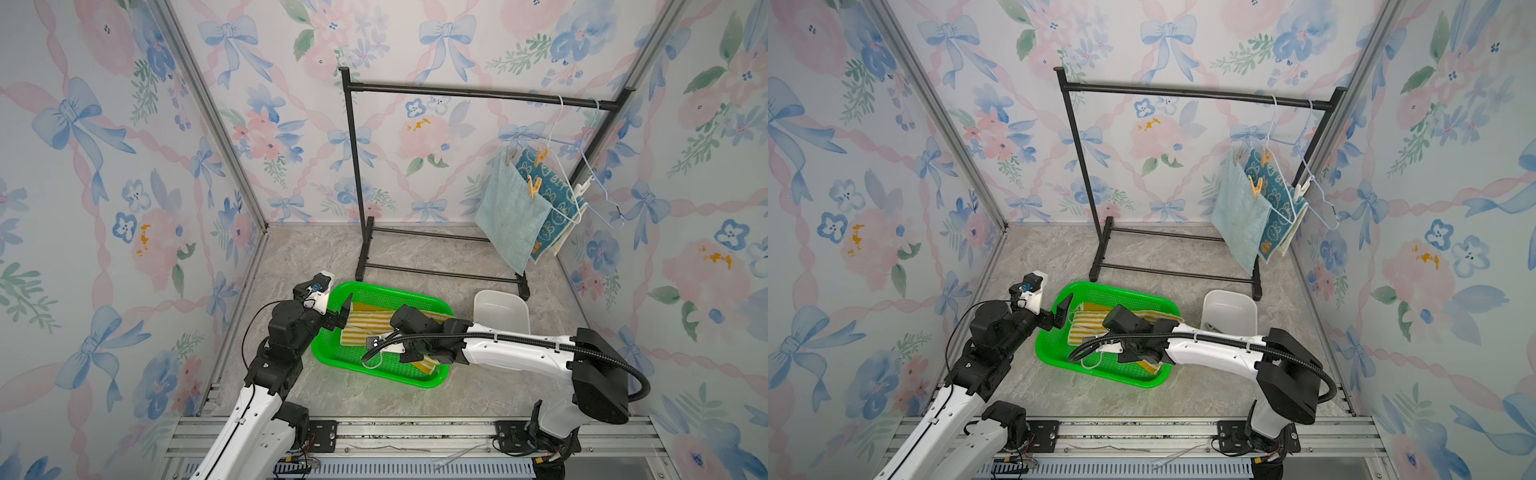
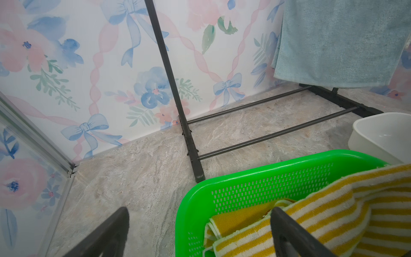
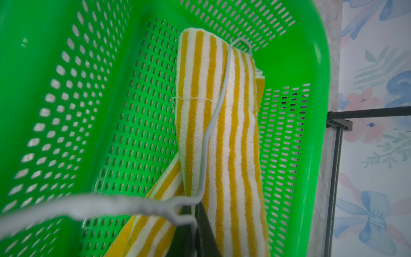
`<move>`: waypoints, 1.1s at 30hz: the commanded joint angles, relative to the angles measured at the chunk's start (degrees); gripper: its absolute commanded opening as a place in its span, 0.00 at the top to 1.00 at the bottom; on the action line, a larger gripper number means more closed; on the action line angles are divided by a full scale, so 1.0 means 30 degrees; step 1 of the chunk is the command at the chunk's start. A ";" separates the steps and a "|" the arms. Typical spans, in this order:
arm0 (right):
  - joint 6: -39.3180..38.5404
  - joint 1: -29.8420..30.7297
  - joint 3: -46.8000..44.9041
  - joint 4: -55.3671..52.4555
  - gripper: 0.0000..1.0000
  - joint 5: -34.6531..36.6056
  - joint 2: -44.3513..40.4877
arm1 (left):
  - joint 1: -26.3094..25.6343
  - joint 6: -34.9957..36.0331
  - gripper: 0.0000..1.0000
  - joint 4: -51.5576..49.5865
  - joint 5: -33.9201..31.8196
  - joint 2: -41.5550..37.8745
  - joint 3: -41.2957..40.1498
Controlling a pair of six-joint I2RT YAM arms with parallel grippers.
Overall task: Remove the clothespins securing towels to the hanger
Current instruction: Pick up the hanger from the basket.
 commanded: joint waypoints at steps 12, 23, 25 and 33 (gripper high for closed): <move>1.0069 -0.2414 0.5205 -0.6015 1.00 -0.3297 -0.2585 | 0.0183 -0.0652 0.04 0.2464 0.2268 -0.2835 -0.1268; 1.5639 -0.5297 0.7435 -0.7771 1.00 -0.7275 -0.3483 | -0.1509 -0.5456 0.11 0.4180 0.4371 -0.2036 -0.1895; 1.6536 -0.5801 0.7224 -0.7298 1.00 -0.7982 -0.3818 | -0.2149 -0.5549 0.11 0.4310 0.4477 -0.1604 -0.1764; 1.7616 -0.6362 0.6381 -0.6103 1.00 -0.8578 -0.4943 | -0.3655 -0.7449 0.11 0.7037 0.4900 0.0581 -0.2279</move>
